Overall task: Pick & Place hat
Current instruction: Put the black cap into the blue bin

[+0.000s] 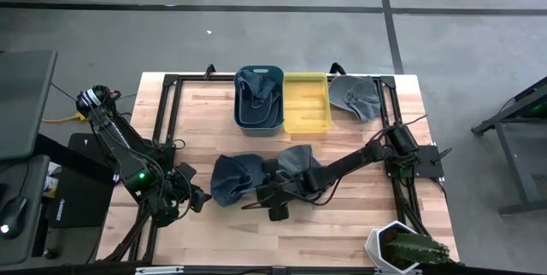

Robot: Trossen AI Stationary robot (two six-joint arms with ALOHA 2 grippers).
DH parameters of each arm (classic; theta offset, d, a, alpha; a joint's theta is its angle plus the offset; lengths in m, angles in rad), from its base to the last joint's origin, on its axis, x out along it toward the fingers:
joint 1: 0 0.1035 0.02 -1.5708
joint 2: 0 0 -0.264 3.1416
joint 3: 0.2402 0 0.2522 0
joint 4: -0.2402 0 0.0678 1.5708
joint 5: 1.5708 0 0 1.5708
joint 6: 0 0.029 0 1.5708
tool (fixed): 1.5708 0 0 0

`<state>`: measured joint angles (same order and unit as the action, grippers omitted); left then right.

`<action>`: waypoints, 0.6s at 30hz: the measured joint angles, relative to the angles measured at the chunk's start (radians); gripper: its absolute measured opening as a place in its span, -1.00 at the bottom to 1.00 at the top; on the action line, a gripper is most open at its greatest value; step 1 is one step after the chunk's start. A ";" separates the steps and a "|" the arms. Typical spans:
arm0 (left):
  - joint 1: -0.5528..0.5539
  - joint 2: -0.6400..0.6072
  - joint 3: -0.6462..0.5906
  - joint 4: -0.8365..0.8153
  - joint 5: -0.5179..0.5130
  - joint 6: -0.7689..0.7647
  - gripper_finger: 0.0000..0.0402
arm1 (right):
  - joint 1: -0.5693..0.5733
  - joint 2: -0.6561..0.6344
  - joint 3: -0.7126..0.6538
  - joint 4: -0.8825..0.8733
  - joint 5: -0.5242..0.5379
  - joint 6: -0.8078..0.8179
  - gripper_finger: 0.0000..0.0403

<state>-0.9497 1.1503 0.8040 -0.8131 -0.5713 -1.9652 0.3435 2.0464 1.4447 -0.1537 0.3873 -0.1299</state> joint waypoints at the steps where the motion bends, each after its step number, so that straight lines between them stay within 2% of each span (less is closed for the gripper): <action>1: 0.000 0.000 0.000 0.001 0.000 0.000 0.39 | 0.000 0.000 0.019 -0.030 0.015 0.008 -0.97; 4: 0.000 0.000 0.000 0.003 -0.011 0.000 0.39 | 0.000 0.000 0.068 -0.134 0.082 0.052 -0.97; 11: 0.000 0.000 0.000 0.003 -0.126 -0.024 0.39 | 0.000 0.001 0.158 -0.348 0.239 0.200 -0.97; 18: 0.000 -0.001 0.000 0.020 -0.169 -0.038 0.39 | 0.014 0.001 0.224 -0.389 0.267 0.220 -0.97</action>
<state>-0.9493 1.1496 0.8040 -0.7931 -0.7407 -2.0033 0.3574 2.0472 1.6687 -0.5423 0.6541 0.0898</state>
